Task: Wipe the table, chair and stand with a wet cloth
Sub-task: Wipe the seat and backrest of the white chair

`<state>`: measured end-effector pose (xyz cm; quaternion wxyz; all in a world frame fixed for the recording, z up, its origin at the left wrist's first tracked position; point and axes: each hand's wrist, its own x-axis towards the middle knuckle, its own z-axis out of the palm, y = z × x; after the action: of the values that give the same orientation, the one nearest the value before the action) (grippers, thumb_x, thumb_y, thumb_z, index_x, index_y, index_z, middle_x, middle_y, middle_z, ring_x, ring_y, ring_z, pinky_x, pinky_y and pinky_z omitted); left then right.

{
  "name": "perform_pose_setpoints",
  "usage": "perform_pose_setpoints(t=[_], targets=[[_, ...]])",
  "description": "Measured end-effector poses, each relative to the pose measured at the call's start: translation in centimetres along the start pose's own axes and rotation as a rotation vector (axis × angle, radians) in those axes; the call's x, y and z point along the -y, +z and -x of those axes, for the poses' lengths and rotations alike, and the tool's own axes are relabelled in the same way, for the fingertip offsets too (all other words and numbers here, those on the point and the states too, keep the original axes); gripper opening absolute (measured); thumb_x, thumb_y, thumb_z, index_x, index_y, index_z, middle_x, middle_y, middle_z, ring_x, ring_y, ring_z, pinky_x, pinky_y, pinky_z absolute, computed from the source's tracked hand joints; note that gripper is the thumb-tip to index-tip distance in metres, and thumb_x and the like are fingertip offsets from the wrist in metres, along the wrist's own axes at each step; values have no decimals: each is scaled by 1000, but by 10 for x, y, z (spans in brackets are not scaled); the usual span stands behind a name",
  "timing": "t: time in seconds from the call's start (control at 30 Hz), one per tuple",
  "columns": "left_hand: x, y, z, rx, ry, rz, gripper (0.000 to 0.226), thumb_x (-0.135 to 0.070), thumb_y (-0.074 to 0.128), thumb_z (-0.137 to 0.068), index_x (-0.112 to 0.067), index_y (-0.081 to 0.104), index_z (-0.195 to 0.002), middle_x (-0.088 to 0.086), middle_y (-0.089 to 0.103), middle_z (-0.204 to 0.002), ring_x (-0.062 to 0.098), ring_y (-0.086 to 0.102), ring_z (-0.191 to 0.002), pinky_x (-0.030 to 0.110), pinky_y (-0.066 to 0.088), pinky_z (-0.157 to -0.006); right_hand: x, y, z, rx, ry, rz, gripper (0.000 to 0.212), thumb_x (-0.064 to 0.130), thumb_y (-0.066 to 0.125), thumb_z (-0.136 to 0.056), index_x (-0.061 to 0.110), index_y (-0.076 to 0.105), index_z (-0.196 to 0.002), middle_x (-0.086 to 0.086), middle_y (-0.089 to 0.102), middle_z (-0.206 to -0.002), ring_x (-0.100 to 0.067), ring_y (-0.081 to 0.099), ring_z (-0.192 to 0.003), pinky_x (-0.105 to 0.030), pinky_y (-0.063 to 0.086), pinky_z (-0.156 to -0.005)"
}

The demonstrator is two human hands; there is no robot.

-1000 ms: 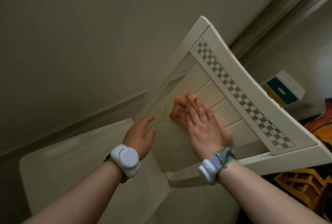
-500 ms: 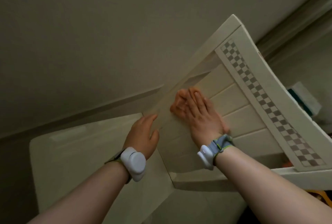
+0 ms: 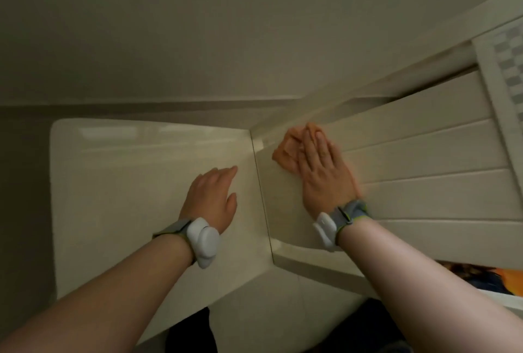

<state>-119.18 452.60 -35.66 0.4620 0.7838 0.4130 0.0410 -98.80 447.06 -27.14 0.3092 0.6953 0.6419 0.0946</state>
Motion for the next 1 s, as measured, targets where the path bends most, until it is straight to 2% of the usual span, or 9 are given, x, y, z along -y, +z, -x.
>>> perform_pose_setpoints(t=[0.13,0.3,0.4,0.57,0.67,0.77,0.9,0.93,1.0], targets=[[15,6,3,24,-1,-13,56,-24,44,-95,-19,23,-146,5,32,-150,24,24,-141,36,14,-117,10,2,22,83,-141,-24,70,13,26,-69,2,45,-135,-20,41,-144,-40,40,-132,-48,27,-106],[36,15,0,53,-13,-80,56,-25,42,-95,-20,22,-147,2,29,-152,24,20,-142,38,10,-117,-17,-17,-12,-26,61,-98,72,9,48,-66,6,37,-138,-18,33,-141,-38,29,-129,-52,31,-104],[55,31,-3,116,-75,-120,58,-28,42,-95,-23,19,-148,0,26,-153,23,16,-143,40,7,-118,13,2,-30,-28,-77,-76,58,6,39,-76,3,43,-135,-24,44,-138,-43,36,-132,-51,34,-106],[75,47,3,217,-152,-174,60,-31,40,-95,-25,12,-148,-2,18,-155,21,8,-145,44,4,-117,50,37,6,185,-282,-25,65,14,25,-70,4,54,-128,-22,50,-136,-40,42,-130,-45,20,-112],[82,53,6,244,-140,-222,64,-33,42,-94,-24,9,-149,-2,14,-156,22,3,-145,45,1,-117,48,35,15,211,-288,-8,60,12,45,-67,6,57,-125,-21,51,-135,-39,44,-129,-47,26,-110],[84,56,7,237,-121,-247,67,-34,43,-93,-23,8,-149,-2,11,-157,22,0,-146,46,-1,-116,46,27,-19,210,-130,-42,69,9,57,-71,8,43,-138,-21,33,-148,-40,29,-137,-48,20,-114],[90,58,10,237,-90,-287,64,-27,41,-95,-21,8,-149,-2,6,-158,21,-3,-146,45,-4,-116,76,54,-48,242,-197,-37,66,15,-1,-85,13,18,-148,-21,12,-156,-39,6,-144,-50,10,-116],[91,58,11,234,-86,-293,64,-24,41,-95,-21,8,-149,-3,5,-158,21,-3,-146,44,-4,-117,84,64,-43,294,-231,-13,68,16,-7,-84,12,13,-148,-20,10,-156,-38,4,-145,-50,10,-116],[91,58,12,226,-79,-305,64,-22,40,-94,-22,8,-149,-4,4,-158,20,-4,-146,43,-4,-117,96,80,-23,386,-279,9,56,15,10,-92,17,7,-148,-16,9,-157,-36,4,-145,-48,10,-116]])
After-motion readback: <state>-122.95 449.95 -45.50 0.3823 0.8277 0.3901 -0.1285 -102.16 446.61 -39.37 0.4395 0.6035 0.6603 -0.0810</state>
